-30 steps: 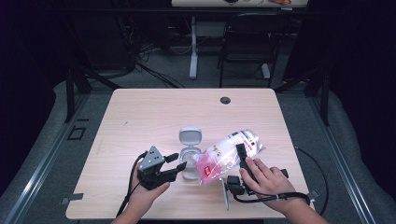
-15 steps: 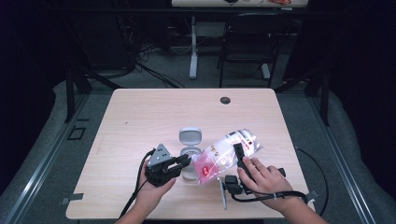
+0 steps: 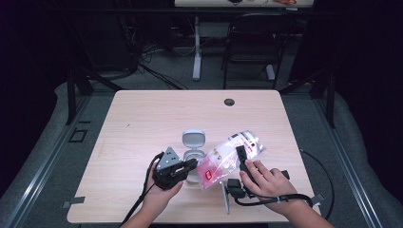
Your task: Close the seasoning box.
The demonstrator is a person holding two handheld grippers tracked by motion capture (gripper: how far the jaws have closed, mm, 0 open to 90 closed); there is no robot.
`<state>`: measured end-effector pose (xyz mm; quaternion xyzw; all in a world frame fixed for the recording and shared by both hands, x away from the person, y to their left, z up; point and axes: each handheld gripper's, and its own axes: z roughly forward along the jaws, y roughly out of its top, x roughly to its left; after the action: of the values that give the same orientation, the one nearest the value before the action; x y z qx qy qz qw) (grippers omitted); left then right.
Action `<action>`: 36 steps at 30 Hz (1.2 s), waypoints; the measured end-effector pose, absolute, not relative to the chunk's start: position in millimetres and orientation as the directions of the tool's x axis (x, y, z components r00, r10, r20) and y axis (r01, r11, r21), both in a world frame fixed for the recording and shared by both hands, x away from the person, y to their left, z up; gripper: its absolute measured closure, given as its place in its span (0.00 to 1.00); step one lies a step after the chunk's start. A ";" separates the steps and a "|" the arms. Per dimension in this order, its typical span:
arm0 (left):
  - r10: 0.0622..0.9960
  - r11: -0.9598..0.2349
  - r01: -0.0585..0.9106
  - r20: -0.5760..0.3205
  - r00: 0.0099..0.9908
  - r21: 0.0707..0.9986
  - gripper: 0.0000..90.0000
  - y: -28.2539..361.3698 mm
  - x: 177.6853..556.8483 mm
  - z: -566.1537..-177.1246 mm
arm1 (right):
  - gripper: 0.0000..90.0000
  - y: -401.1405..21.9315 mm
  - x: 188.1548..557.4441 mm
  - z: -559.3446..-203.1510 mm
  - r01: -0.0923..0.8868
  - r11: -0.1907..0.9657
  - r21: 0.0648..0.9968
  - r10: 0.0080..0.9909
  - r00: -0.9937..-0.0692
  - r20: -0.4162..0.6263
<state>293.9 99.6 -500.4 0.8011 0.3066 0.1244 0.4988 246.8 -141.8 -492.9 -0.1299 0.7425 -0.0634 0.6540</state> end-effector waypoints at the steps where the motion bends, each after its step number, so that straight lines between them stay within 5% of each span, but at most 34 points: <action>1: 0.611 -0.306 0.370 -0.116 0.783 0.877 0.93 99.9 293.3 -499.6 | 0.67 -141.3 246.6 -492.7 -0.103 0.958 -0.268 -0.278 -0.111 -0.954; 36: 0.630 -0.320 0.371 -0.096 0.770 0.872 0.91 94.8 293.7 -504.8 | 0.72 -137.4 244.9 -488.2 -0.101 0.969 -0.224 -0.236 -0.122 -0.964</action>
<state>293.7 94.8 -504.8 0.8017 0.3122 0.1317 0.4924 244.9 -137.4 -488.2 -0.1129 0.7472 -0.0515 0.6529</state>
